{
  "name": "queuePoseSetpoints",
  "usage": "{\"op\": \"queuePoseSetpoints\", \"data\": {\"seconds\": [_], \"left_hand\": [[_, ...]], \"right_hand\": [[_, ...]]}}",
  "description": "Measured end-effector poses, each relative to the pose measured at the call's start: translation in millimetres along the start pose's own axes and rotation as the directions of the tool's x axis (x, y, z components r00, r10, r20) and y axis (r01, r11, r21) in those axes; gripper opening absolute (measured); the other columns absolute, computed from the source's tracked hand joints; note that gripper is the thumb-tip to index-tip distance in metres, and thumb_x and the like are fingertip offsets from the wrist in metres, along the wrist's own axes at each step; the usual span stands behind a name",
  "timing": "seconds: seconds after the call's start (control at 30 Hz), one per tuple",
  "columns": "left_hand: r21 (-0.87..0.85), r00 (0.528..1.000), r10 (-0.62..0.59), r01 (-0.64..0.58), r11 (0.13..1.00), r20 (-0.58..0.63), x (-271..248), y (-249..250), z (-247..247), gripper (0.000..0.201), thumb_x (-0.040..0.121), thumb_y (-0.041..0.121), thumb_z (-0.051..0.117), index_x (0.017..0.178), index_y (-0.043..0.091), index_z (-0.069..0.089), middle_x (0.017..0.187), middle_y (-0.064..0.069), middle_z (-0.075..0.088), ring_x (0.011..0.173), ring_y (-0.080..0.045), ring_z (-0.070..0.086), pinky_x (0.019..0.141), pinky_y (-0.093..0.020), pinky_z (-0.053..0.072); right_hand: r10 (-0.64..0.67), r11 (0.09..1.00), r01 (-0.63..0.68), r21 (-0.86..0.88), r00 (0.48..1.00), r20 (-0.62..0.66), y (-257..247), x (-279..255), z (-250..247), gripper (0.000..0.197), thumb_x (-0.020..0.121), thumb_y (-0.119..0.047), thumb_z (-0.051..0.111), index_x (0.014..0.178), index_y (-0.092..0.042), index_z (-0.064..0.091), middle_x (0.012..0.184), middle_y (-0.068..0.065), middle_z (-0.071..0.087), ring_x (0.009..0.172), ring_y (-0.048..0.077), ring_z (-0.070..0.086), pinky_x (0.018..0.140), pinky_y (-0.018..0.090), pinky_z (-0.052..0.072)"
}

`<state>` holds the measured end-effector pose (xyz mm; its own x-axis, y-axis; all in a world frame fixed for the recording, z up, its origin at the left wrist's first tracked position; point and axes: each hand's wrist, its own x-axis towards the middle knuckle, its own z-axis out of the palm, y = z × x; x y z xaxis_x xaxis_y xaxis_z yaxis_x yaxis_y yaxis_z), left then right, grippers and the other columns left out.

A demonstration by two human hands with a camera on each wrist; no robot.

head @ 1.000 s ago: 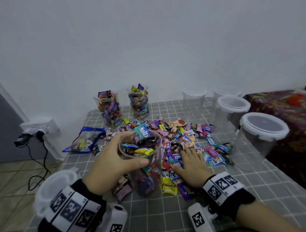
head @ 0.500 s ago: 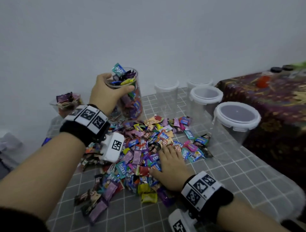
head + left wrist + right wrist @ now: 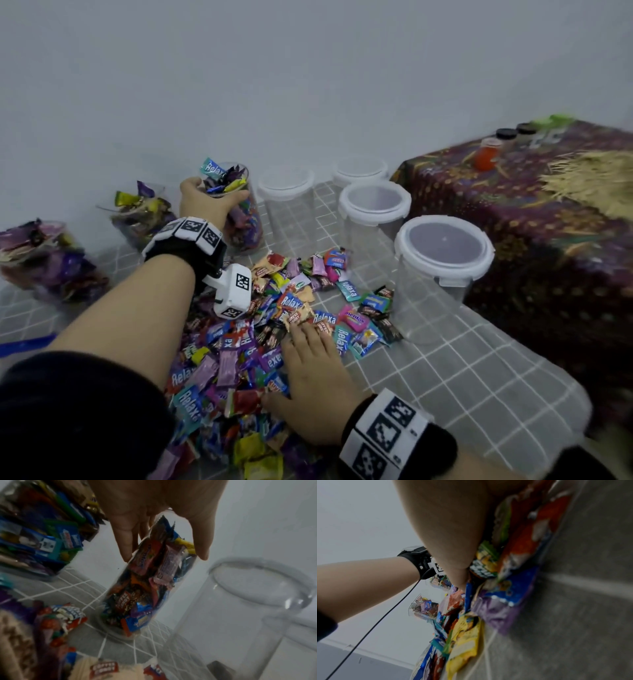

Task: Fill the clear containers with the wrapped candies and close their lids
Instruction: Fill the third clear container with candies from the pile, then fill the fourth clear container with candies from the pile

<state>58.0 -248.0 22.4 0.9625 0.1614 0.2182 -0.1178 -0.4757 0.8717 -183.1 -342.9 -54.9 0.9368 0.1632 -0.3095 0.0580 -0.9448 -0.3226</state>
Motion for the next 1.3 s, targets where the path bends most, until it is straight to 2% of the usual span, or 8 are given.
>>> {"op": "queuePoseSetpoints", "data": {"seconds": [0.13,0.27,0.43,0.53,0.63,0.77,1.03,1.3], "left_hand": [[0.022,1.0,-0.011,0.011,1.0,0.024,5,-6,5,0.085,0.07,0.034,0.081,0.135,0.007,0.035,0.131,-0.01,0.051,0.116,-0.023,0.051,0.087,-0.023,0.036],[0.074,0.994,-0.017,0.009,0.997,0.109,10,1,0,0.091,0.074,0.03,0.079,0.143,0.005,0.025,0.142,-0.013,0.041,0.128,-0.026,0.042,0.102,-0.03,0.033],[0.237,0.933,0.359,-0.353,0.905,0.018,-1,35,-7,0.088,0.071,0.032,0.074,0.143,0.007,0.029,0.151,-0.011,0.026,0.14,-0.024,0.023,0.115,-0.037,0.018],[0.222,0.85,0.462,-0.516,0.827,0.251,-15,66,4,0.09,0.075,0.043,0.073,0.146,0.012,0.027,0.152,-0.005,0.03,0.139,-0.022,0.026,0.116,-0.037,0.019],[0.333,0.808,0.355,-0.535,0.776,0.471,-23,82,20,0.102,0.071,0.057,0.07,0.149,0.014,0.02,0.155,-0.003,0.025,0.141,-0.021,0.025,0.116,-0.035,0.019],[0.404,0.813,0.256,-0.501,0.765,0.522,-32,75,34,0.098,0.072,0.057,0.071,0.145,0.01,0.026,0.149,-0.008,0.035,0.135,-0.024,0.036,0.106,-0.033,0.03],[0.46,0.872,0.207,-0.42,0.783,0.444,-38,70,30,0.096,0.071,0.046,0.076,0.144,0.008,0.027,0.146,-0.014,0.029,0.134,-0.028,0.032,0.108,-0.036,0.029],[0.336,0.913,0.299,-0.383,0.861,0.276,-59,65,6,0.111,0.067,0.04,0.078,0.15,0.012,0.009,0.145,-0.014,0.024,0.135,-0.03,0.025,0.111,-0.037,0.022]], "right_hand": [[-0.008,1.0,0.008,0.019,1.0,-0.01,0,0,-1,0.081,0.095,-0.059,0.03,0.152,-0.011,-0.004,0.158,0.006,-0.019,0.143,0.022,-0.023,0.107,0.035,-0.023],[-0.007,1.0,0.007,0.024,1.0,-0.011,0,0,0,0.081,0.095,-0.058,0.031,0.152,-0.011,-0.003,0.158,0.006,-0.019,0.143,0.021,-0.023,0.109,0.036,-0.021],[-0.01,0.999,0.01,0.033,1.0,-0.025,0,0,1,0.079,0.095,-0.055,0.033,0.152,-0.012,-0.001,0.158,0.005,-0.018,0.143,0.021,-0.023,0.109,0.035,-0.021],[-0.009,1.0,0.009,0.018,1.0,-0.01,1,1,1,0.08,0.095,-0.057,0.032,0.152,-0.012,-0.003,0.157,0.005,-0.02,0.143,0.021,-0.024,0.109,0.035,-0.022],[-0.005,1.0,0.005,0.009,1.0,-0.008,0,1,2,0.081,0.095,-0.058,0.031,0.152,-0.012,-0.004,0.157,0.006,-0.02,0.143,0.022,-0.024,0.108,0.035,-0.021],[-0.004,1.0,0.004,0.0,1.0,0.001,0,-1,0,0.081,0.095,-0.058,0.03,0.152,-0.011,-0.004,0.157,0.006,-0.02,0.143,0.022,-0.024,0.11,0.036,-0.02],[-0.005,0.999,0.006,0.032,0.999,-0.037,1,0,2,0.079,0.095,-0.055,0.035,0.152,-0.011,0.001,0.159,0.006,-0.014,0.144,0.022,-0.019,0.112,0.036,-0.017],[0.006,1.0,-0.007,-0.013,1.0,-0.027,0,1,2,0.079,0.095,-0.056,0.033,0.152,-0.01,0.001,0.159,0.007,-0.013,0.145,0.023,-0.016,0.115,0.039,-0.013]]}}
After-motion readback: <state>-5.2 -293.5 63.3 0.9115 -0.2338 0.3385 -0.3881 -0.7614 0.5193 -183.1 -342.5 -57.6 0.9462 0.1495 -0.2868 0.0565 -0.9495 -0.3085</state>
